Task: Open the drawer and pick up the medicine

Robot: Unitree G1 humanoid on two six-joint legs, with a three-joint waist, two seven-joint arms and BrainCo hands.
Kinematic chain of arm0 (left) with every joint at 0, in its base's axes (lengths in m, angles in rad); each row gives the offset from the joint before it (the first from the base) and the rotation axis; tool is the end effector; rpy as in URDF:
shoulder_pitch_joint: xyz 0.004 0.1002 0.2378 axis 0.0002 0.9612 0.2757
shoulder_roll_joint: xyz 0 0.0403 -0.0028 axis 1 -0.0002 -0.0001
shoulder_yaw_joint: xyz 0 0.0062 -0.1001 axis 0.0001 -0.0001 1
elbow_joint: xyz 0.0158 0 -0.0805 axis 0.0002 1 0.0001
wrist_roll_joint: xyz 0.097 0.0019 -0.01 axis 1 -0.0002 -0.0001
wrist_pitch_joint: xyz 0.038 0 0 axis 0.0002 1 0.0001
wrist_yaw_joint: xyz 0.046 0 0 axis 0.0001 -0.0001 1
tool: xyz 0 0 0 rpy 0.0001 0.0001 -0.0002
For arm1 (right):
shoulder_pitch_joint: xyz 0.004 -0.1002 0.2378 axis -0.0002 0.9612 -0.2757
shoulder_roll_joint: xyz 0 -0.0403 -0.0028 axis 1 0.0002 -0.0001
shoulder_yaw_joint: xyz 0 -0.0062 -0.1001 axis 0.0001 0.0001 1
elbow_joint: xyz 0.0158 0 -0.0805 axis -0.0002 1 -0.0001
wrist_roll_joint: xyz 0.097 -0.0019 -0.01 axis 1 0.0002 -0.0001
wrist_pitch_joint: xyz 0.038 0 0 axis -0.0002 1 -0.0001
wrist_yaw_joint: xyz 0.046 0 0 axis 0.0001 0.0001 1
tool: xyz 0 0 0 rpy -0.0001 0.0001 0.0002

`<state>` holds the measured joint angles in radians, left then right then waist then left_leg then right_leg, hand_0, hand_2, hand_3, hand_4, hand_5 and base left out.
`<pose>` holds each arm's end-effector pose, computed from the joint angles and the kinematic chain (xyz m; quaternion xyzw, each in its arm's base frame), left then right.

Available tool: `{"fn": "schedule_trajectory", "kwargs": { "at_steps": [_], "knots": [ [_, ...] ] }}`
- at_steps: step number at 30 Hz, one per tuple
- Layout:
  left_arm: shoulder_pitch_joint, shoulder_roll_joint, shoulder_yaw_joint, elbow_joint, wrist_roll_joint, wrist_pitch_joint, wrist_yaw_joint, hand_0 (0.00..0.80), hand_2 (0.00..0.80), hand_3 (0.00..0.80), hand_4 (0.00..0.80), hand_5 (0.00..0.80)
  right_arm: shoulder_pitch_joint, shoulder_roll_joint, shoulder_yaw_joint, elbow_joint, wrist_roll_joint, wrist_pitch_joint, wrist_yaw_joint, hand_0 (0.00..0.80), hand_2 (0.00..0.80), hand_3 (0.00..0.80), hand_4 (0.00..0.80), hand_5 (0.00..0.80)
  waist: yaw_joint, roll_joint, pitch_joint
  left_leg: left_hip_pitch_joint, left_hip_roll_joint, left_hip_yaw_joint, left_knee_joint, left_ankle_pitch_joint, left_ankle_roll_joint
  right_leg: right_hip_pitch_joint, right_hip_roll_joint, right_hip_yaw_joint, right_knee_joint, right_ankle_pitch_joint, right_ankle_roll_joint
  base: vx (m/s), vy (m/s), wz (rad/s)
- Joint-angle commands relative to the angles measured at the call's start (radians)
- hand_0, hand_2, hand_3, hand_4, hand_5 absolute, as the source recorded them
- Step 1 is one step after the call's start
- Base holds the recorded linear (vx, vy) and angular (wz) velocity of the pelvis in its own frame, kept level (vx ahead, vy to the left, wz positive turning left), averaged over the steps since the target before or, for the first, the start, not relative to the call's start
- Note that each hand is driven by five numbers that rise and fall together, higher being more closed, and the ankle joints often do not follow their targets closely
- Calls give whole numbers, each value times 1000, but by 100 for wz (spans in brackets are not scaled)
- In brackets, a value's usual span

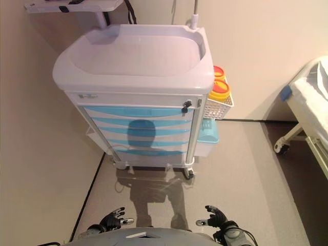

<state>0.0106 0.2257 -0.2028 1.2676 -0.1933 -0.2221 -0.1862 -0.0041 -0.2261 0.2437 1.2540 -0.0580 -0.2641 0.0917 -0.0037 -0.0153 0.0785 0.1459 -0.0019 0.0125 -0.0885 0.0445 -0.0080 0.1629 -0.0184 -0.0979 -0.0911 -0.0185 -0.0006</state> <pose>0.0689 0.2156 -0.1099 0.0294 0.5103 -0.0448 0.8583 0.0772 -0.2089 -0.1086 -0.1547 0.4859 0.1125 0.8529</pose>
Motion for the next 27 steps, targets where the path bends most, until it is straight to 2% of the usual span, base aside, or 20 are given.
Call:
{"fn": "schedule_trajectory", "kwargs": {
  "at_steps": [1,17,27],
  "knots": [
    [-66,-31,-28,36,23,-56,-26,0,0,0,0,0,-61,6,31,21,12,-32,4,0,0,0,0,0,4,-13,7,5,-41,16,1,-96,21,-32,-16,-21,8,40,73,0,0,0],
    [-41,-29,33,44,-49,-61,7,0,0,0,0,0,-33,11,2,38,22,-48,-15,0,0,0,0,0,6,-15,32,-2,-50,8,16,-100,32,-46,-22,-11,36,31,70,57,16,0],
    [-71,-12,59,29,-139,-74,62,0,0,0,0,0,-21,-3,-10,17,31,-79,-45,0,0,0,0,0,-15,-4,76,-32,-61,7,14,-101,46,-101,-30,12,63,34,73,37,56,-3]
  ]
}}
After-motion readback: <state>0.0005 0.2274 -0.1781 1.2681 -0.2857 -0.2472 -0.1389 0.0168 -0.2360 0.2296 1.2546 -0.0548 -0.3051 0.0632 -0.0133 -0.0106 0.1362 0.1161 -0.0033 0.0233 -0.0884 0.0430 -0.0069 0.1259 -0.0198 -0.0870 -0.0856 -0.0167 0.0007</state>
